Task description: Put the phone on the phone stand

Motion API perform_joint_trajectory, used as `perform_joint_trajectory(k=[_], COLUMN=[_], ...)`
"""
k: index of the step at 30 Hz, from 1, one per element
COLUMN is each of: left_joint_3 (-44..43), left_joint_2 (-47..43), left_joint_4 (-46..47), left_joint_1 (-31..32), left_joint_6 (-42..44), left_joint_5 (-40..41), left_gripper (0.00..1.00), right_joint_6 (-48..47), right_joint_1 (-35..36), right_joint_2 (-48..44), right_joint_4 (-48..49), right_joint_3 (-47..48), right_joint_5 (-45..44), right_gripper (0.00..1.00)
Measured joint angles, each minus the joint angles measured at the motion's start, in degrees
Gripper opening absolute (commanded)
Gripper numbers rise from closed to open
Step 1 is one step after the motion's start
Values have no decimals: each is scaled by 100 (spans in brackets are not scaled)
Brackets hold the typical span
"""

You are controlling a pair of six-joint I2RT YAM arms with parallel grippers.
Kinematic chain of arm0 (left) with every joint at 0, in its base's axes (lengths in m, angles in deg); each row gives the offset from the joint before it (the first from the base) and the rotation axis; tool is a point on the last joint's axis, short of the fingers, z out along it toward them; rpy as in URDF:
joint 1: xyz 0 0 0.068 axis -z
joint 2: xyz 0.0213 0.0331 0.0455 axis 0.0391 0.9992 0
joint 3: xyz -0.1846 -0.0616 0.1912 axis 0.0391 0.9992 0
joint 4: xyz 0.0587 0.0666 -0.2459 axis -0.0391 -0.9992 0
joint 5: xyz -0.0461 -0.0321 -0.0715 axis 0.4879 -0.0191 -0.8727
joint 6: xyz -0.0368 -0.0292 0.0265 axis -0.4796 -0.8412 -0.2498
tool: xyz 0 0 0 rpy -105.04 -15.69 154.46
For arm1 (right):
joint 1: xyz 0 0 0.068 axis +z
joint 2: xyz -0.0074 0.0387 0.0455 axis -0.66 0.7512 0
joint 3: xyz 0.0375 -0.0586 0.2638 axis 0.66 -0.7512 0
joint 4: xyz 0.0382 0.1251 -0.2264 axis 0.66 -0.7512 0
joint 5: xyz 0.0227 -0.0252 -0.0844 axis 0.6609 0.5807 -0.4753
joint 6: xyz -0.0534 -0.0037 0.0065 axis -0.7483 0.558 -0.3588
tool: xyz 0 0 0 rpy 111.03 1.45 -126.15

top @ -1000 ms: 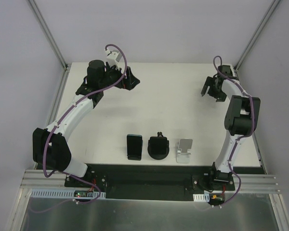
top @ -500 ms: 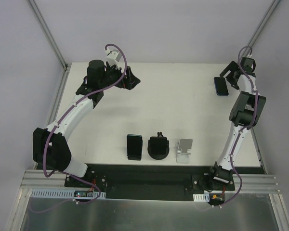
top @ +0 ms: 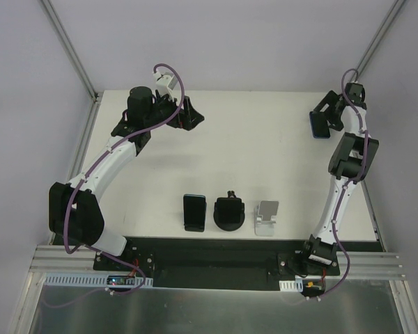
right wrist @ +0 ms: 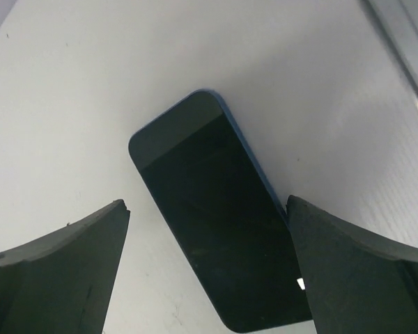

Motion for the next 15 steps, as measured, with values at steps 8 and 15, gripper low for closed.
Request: perform_joint_trajectory(k=[8, 15], left_joint_3=[0, 0], left_joint_2=[0, 0], left_joint_4=[48, 79], left_joint_1=[0, 0], left_joint_6=[-11, -17], left_joint_5=[-44, -98], left_gripper=[99, 99], right_joint_6=[-678, -1010], right_joint_1=[356, 623], right_joint_2=[15, 284], right_joint_4=[-1027, -1773], right_joint_3=[284, 850], right_joint_5=[-417, -1021], right_gripper=[98, 91])
